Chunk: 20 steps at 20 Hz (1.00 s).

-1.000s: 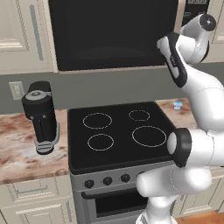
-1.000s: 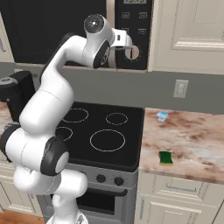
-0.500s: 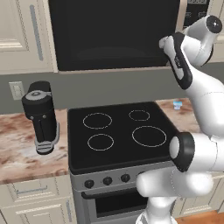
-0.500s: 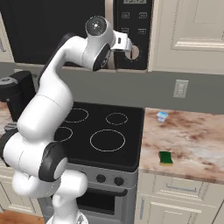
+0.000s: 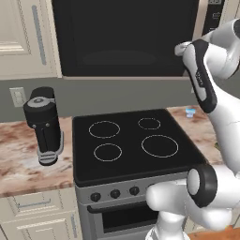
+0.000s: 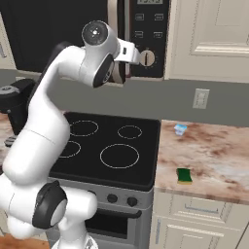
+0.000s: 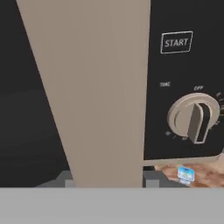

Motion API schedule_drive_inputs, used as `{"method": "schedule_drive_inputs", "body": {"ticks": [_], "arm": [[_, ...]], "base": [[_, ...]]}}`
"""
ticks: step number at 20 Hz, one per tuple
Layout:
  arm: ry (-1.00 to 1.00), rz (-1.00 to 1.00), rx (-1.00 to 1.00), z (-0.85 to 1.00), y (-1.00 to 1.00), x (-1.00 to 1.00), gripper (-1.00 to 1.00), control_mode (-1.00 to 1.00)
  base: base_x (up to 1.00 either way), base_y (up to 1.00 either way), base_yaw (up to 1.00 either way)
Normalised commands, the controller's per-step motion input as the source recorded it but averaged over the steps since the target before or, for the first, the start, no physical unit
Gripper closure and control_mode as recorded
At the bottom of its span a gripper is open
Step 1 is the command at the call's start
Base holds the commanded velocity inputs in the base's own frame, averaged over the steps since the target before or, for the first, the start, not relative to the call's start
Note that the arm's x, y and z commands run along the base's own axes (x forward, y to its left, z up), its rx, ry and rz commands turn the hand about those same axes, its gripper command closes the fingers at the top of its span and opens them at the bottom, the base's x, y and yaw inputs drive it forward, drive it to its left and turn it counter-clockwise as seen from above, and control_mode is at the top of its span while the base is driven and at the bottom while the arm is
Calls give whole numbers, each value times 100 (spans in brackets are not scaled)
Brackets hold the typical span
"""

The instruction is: Place the sponge inside the microwave to prepare for sanitizing.

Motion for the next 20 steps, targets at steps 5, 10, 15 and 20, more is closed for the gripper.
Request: {"method": "schedule_drive_inputs", "body": {"ticks": [5,10,15,20], "arm": [[0,0,1,11,3,-73,100,-100],[0,0,0,16,4,-69,100,-100],[0,0,3,18,4,-66,100,-100],[0,4,7,18,10,-61,100,-100]], "base": [[0,0,0],[0,0,0],[0,0,0],[0,0,0]]}}
